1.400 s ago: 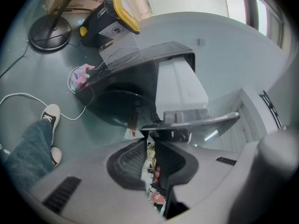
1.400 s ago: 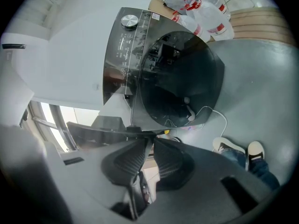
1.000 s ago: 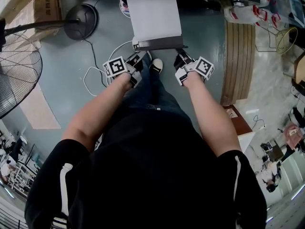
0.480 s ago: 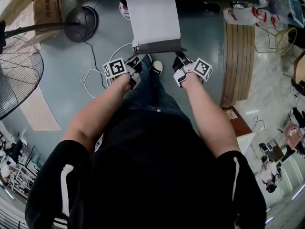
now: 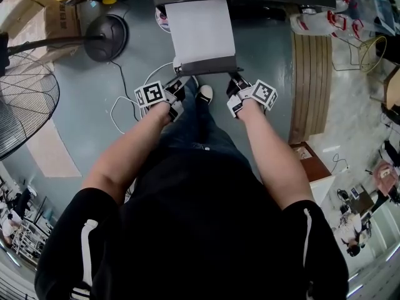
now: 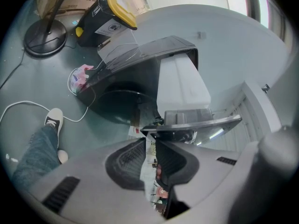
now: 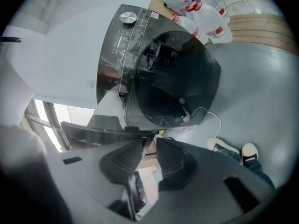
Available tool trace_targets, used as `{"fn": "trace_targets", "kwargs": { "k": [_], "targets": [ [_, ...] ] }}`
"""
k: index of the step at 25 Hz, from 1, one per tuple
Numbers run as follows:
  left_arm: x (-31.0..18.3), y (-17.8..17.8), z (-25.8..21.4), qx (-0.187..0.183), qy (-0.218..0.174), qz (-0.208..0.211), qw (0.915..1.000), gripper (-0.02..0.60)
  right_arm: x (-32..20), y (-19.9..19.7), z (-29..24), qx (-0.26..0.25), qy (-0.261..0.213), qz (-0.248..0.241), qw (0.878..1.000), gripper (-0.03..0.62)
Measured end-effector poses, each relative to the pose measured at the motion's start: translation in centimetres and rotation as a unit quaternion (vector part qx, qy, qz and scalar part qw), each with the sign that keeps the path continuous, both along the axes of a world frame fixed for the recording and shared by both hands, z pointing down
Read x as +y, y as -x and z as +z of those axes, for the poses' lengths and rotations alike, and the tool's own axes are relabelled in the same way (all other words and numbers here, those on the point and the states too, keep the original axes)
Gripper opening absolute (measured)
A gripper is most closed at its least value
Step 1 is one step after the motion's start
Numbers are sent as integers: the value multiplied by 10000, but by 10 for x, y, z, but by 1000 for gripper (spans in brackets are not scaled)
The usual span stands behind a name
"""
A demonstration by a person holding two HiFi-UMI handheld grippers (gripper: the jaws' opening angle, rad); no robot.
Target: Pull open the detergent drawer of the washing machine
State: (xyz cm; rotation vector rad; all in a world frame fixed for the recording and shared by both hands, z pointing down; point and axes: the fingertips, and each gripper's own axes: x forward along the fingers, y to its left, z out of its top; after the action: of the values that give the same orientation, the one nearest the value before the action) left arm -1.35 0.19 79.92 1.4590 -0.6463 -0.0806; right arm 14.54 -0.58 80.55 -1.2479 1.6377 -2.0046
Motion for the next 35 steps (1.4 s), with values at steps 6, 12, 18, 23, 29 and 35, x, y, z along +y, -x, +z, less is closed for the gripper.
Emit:
{"fn": "trace_targets", "kwargs": {
  "k": [6,12,18,23,29,35],
  "targets": [
    [5,5,4,-235,16,347,9991,80,1,-2,0,243,40,-227,9994,118],
    [10,26,3,-449,-2,531,9976,86,5,-8,-6,452,29,-423,9981,121],
    [10,55,3,-1051,-104,684,9921,95,10,-29,-14,1035,-7,-727,9920,123],
    [-6,72,-13,-1290,-419,614,9889,95,4,-46,-30,1450,-131,-713,9868,123],
    [-30,85,-42,-1392,-816,369,9862,95,-13,-58,-63,1875,-435,-643,9792,123],
    [-53,97,-74,-1622,-1351,345,9769,95,-29,-72,-92,2462,-732,-605,9645,121]
  ]
}}
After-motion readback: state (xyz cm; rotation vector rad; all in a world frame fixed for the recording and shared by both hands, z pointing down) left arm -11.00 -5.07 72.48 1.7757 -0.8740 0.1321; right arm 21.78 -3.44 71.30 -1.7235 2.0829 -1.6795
